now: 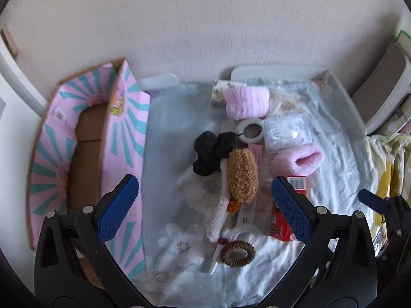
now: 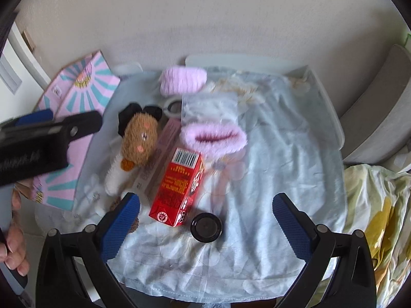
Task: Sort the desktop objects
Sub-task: 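Grasp the brown plush toy with the left tool while the right tool grasps the red carton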
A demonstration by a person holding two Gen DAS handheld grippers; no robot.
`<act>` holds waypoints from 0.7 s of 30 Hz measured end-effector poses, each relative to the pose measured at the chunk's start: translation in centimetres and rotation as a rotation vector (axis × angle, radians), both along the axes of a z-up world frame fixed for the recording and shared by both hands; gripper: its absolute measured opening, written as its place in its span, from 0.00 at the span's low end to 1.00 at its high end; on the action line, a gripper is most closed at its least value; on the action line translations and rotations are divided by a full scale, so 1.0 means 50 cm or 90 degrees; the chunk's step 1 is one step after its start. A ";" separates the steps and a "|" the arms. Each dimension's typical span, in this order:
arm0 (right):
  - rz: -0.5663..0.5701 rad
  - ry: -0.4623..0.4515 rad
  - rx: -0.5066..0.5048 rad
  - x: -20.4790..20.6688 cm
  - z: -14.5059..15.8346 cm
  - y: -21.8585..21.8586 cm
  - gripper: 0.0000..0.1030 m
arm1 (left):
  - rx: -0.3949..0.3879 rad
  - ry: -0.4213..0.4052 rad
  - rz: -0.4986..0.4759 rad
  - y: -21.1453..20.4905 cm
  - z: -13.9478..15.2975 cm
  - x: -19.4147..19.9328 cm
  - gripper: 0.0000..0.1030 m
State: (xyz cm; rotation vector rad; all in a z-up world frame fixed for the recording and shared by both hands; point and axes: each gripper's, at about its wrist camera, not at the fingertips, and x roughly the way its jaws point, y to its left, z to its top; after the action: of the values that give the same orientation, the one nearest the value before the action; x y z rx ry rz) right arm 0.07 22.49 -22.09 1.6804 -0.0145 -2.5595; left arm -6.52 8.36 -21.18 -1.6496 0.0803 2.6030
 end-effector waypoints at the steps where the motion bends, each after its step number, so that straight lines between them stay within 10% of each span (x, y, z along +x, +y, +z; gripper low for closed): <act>1: 0.003 -0.002 -0.002 -0.001 -0.012 -0.003 1.00 | -0.002 -0.011 0.002 0.001 -0.017 -0.009 1.00; 10: 0.040 0.011 0.006 -0.016 -0.038 -0.038 0.99 | -0.011 -0.070 -0.009 0.012 -0.103 -0.036 1.00; 21: 0.039 -0.023 0.003 -0.039 -0.077 -0.045 0.68 | 0.026 -0.079 0.001 0.012 -0.123 -0.042 0.99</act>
State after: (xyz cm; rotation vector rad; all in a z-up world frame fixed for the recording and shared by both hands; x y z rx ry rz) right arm -1.91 20.26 -25.95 1.7015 0.0407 -2.4873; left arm -8.65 8.96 -27.35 -1.7917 0.0200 2.4792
